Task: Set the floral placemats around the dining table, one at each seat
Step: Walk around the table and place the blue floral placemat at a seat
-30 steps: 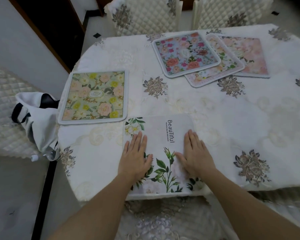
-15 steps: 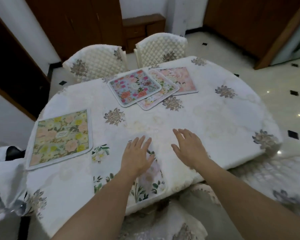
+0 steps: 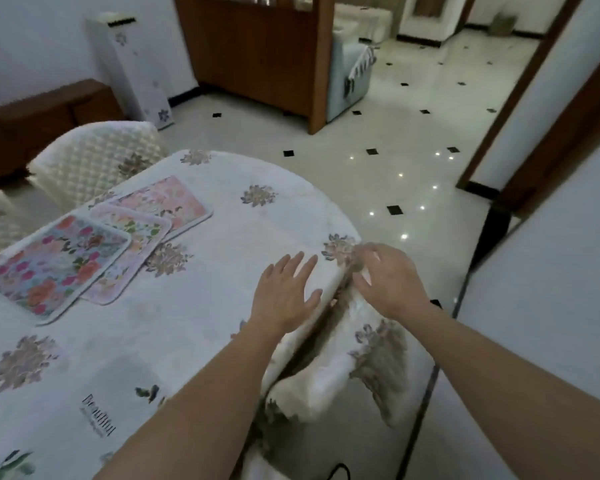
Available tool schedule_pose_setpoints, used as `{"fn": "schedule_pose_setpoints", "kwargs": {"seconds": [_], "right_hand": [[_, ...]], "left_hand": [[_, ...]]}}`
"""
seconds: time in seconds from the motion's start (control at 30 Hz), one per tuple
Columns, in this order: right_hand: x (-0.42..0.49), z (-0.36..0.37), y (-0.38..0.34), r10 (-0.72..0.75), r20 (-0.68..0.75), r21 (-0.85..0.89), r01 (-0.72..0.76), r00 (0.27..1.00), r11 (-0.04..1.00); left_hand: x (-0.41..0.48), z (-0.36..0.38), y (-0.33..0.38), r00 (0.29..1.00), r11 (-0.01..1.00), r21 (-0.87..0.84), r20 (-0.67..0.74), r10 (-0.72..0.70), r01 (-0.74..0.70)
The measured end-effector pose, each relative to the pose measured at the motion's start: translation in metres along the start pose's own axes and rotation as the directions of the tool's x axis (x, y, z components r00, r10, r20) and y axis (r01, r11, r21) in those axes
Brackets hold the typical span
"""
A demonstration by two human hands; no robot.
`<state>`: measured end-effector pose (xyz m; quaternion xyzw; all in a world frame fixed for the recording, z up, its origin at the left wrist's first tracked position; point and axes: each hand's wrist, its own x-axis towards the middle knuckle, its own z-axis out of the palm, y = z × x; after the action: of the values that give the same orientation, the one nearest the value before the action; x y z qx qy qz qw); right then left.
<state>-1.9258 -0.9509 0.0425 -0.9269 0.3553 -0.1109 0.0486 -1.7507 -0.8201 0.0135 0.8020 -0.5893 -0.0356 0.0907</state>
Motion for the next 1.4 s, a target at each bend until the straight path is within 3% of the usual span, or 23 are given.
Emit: {"fn": "schedule_pose_setpoints", "kwargs": {"seconds": [0.3, 0.6, 1.0, 1.4], "right_hand": [[-0.022, -0.044, 0.170, 0.365, 0.025, -0.127, -0.359, 0.931, 0.925], [-0.049, -0.067, 0.274, 0.524, -0.012, -0.161, -0.519, 0.852, 0.840], [0.008, -0.080, 0.348, 0.559, -0.047, -0.198, -0.556, 0.828, 0.807], [0.165, -0.060, 0.510, 0.593, 0.032, -0.179, -0.579, 0.805, 0.795]], "left_hand": [[0.146, 0.014, 0.160, 0.939, 0.939, -0.001, 0.006, 0.344, -0.344], [0.222, 0.039, 0.270, 0.848, 0.847, 0.050, 0.048, 0.527, -0.529], [0.328, 0.040, 0.336, 0.815, 0.815, 0.055, 0.110, 0.570, -0.577], [0.569, 0.072, 0.357, 0.822, 0.818, 0.088, 0.110, 0.559, -0.568]]}}
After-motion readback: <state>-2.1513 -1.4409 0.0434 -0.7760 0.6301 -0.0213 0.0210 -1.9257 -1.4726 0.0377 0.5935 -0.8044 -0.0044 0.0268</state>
